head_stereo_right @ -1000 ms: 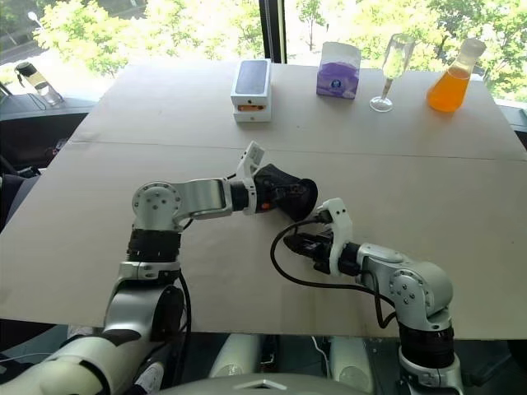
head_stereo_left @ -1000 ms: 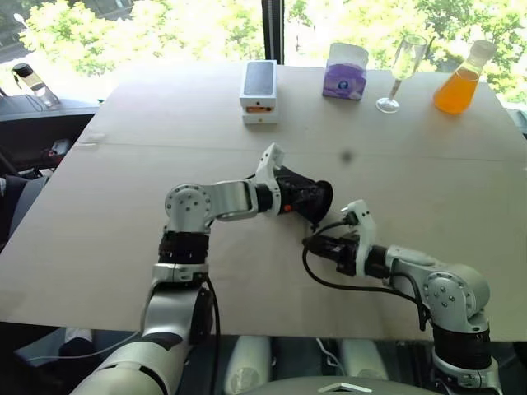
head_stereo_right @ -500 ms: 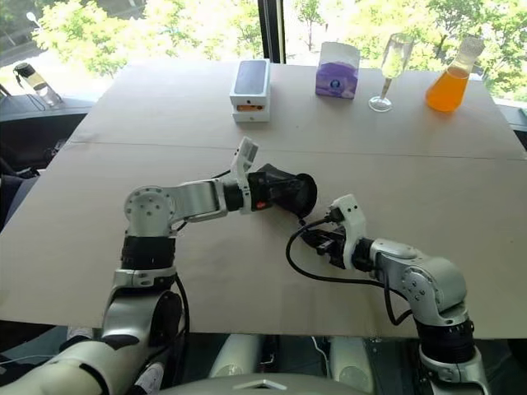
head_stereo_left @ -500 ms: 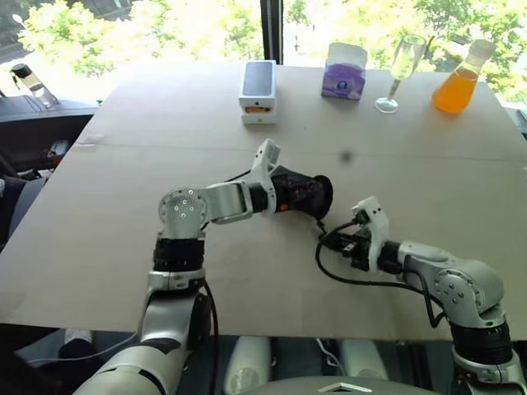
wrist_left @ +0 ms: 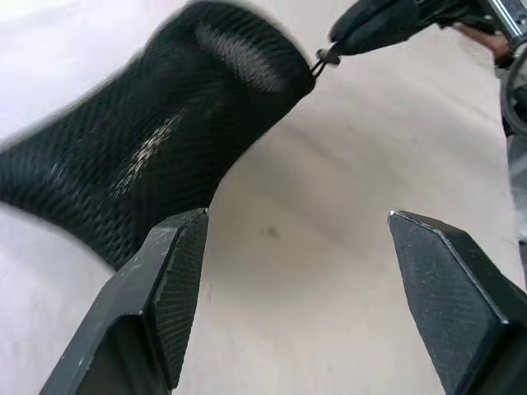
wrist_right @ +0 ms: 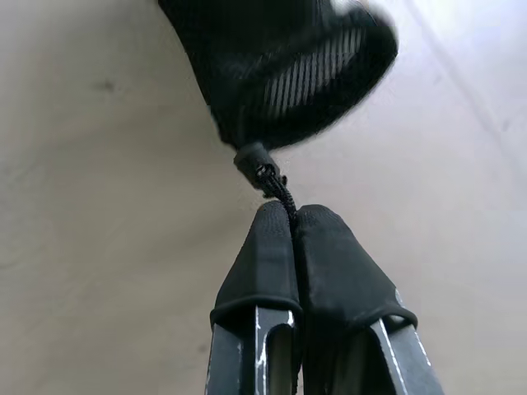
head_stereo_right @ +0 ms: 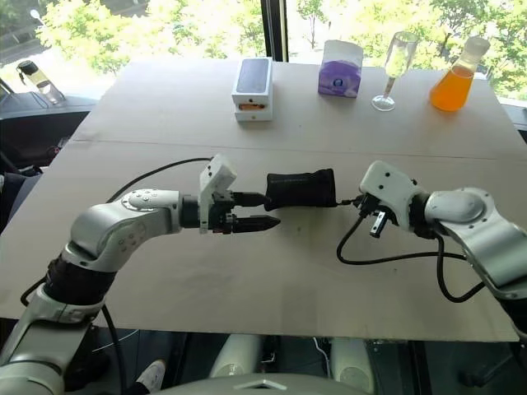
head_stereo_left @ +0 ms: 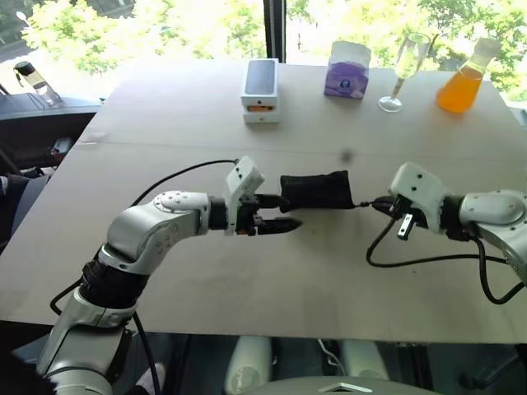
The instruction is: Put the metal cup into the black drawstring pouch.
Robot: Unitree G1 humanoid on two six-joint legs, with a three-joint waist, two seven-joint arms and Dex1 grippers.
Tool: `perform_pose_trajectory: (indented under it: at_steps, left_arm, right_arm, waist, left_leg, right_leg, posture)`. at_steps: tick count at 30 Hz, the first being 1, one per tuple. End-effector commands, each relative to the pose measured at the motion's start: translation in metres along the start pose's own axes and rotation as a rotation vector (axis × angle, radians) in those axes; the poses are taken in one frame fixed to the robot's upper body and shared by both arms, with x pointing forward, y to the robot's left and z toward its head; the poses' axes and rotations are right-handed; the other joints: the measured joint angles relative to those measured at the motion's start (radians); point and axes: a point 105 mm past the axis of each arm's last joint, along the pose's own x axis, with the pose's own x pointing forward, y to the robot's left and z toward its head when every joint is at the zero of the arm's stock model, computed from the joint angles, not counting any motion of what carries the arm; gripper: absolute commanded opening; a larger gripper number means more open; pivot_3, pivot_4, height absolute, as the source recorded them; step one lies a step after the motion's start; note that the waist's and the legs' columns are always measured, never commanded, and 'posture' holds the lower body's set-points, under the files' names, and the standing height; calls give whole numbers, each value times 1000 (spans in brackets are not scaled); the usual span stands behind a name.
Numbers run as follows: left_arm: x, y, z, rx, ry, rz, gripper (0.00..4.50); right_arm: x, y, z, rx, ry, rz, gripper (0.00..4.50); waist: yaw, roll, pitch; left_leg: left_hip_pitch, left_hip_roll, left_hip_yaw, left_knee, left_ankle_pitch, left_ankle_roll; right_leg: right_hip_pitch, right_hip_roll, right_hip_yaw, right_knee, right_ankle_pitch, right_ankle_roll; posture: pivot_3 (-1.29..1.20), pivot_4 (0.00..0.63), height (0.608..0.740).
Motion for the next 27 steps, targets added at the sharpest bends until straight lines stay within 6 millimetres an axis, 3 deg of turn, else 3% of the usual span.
perform_pose_trajectory:
  at_steps: [1,4,7,17,27]
  left_arm:
    - [16,3,34,124,-108,14,3607]
    - [30,4,59,130,-197,28,3607]
    - [39,-1,69,161,-221,0,3607]
    - [68,-3,64,372,-157,-62,3607]
    - [82,-7,70,371,-191,-140,3607]
  right_arm:
    - [-17,-24,30,-133,-60,-62,0]
    - [-20,-25,46,-171,-88,-48,0]
    - [-20,-19,51,-185,-101,-24,0]
    - [-17,-12,51,-206,-96,-8,0]
    - [-15,-7,54,-203,-104,-1,0]
  waist:
    - [1,0,0]
    - [-1,-1,1]
    - [-5,-1,1]
    - [-4,-1,1]
    - [-6,-1,1]
  left_leg:
    - [0,0,0,0,0,0]
    - [0,0,1,0,-1,1]
    - [0,0,0,0,-1,2]
    - [0,0,1,1,-1,2]
    - [0,0,1,2,-1,2]
  right_leg:
    - [0,0,0,0,0,0]
    - [0,0,0,0,0,0]
    - [0,0,0,0,0,1]
    - [0,0,0,1,0,1]
    - [0,0,1,1,0,1]
  posture:
    - [0,150,737]
    - [0,150,737]
    - [0,150,737]
    - [0,150,737]
    - [0,150,737]
